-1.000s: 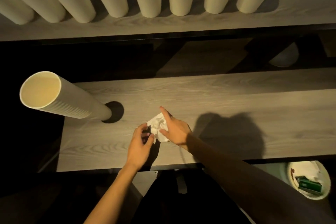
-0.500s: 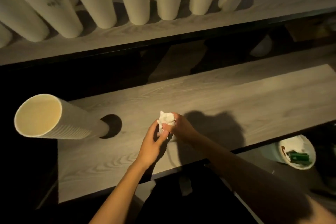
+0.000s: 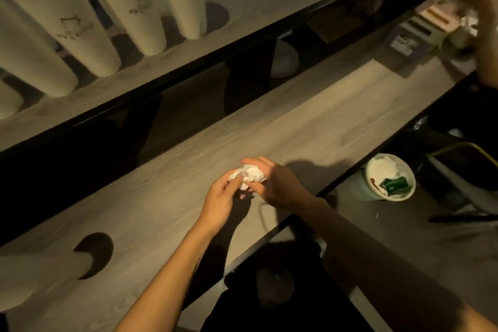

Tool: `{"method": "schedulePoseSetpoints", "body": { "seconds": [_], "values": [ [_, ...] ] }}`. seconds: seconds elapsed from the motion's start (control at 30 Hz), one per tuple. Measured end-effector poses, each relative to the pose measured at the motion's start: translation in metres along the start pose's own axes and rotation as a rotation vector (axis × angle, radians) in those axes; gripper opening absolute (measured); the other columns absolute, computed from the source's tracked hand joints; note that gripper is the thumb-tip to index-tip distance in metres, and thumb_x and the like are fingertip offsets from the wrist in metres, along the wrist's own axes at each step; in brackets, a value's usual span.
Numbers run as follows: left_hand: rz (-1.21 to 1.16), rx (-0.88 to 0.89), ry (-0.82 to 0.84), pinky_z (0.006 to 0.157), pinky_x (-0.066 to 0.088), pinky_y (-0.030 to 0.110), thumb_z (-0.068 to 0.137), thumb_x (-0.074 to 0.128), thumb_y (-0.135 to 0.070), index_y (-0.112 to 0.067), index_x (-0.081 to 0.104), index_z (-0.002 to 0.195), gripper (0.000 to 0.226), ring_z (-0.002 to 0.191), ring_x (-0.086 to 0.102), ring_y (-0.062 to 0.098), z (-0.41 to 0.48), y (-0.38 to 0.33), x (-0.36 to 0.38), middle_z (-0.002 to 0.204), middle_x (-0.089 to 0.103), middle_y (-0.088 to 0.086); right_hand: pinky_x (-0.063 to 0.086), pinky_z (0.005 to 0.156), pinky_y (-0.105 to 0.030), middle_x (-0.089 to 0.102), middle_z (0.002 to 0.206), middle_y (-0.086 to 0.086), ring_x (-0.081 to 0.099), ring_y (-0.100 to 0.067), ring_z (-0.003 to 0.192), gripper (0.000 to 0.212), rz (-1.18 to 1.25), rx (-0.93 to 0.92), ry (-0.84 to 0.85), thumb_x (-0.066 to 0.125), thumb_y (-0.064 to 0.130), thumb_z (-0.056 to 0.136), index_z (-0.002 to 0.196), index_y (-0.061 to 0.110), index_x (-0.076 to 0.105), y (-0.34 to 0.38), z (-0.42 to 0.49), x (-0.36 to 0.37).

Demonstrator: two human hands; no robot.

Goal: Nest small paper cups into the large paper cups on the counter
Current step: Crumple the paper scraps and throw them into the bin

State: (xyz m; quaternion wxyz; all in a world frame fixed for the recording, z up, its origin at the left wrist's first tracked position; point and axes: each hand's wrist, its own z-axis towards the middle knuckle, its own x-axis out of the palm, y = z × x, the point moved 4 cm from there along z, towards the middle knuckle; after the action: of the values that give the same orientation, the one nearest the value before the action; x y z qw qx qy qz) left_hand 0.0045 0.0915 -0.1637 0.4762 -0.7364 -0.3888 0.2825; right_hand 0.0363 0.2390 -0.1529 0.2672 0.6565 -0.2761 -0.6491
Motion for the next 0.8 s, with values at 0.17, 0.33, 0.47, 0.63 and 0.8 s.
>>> {"method": "schedulePoseSetpoints", "body": {
  "seconds": [0.17, 0.33, 0.47, 0.63, 0.8],
  "values": [
    [0.182, 0.072, 0.081, 0.085, 0.05, 0.01, 0.103, 0.051, -0.032, -0.041, 0.052, 0.127, 0.025, 0.096, 0.065, -0.013, 0.033, -0.021, 0.109, 0.102, 0.07, -0.029, 0.052, 0.078, -0.028, 0.065, 0.117, -0.004, 0.067, -0.022, 0.092, 0.043, 0.028, 0.107, -0.17, 0.06, 0.023, 0.088, 0.13, 0.017, 0.057, -0.082, -0.033, -0.07],
    [0.227, 0.059, 0.039, 0.1, 0.052, 0.043, 0.103, 0.053, -0.026, -0.022, 0.044, 0.137, 0.036, 0.102, 0.07, 0.012, 0.077, -0.035, 0.235, 0.106, 0.075, -0.003, 0.041, 0.094, -0.02, 0.063, 0.121, -0.009, 0.062, -0.019, 0.108, 0.036, 0.269, 0.479, -0.475, 0.061, 0.013, 0.093, 0.129, 0.011, 0.059, -0.212, -0.092, -0.165],
    [0.253, 0.045, 0.182, 0.095, 0.054, 0.041, 0.103, 0.052, -0.02, -0.015, 0.052, 0.131, 0.028, 0.095, 0.071, 0.011, 0.11, -0.04, 0.326, 0.105, 0.073, 0.009, 0.05, 0.085, -0.027, 0.067, 0.1, 0.002, 0.063, 0.0, 0.094, 0.024, 0.433, 0.598, -0.661, 0.056, 0.003, 0.091, 0.113, 0.008, 0.062, -0.286, -0.151, -0.216],
    [0.293, 0.064, 0.416, 0.087, 0.052, 0.033, 0.103, 0.053, -0.015, -0.011, 0.059, 0.122, 0.02, 0.089, 0.069, 0.014, 0.167, -0.01, 0.459, 0.099, 0.073, 0.012, 0.046, 0.089, -0.029, 0.062, 0.113, -0.004, 0.057, -0.017, 0.103, 0.038, 0.394, 0.839, -0.85, 0.035, 0.042, 0.095, 0.114, 0.019, 0.059, -0.411, -0.231, -0.248],
    [0.312, 0.031, 0.531, 0.07, 0.052, 0.013, 0.103, 0.05, -0.004, -0.004, 0.057, 0.119, 0.018, 0.077, 0.068, 0.001, 0.218, 0.052, 0.56, 0.09, 0.068, 0.011, 0.035, 0.08, -0.021, 0.06, 0.114, -0.011, 0.054, -0.019, 0.1, 0.029, 0.274, 1.006, -0.838, 0.044, 0.018, 0.101, 0.123, 0.01, 0.061, -0.523, -0.276, -0.233]
  ]
}}
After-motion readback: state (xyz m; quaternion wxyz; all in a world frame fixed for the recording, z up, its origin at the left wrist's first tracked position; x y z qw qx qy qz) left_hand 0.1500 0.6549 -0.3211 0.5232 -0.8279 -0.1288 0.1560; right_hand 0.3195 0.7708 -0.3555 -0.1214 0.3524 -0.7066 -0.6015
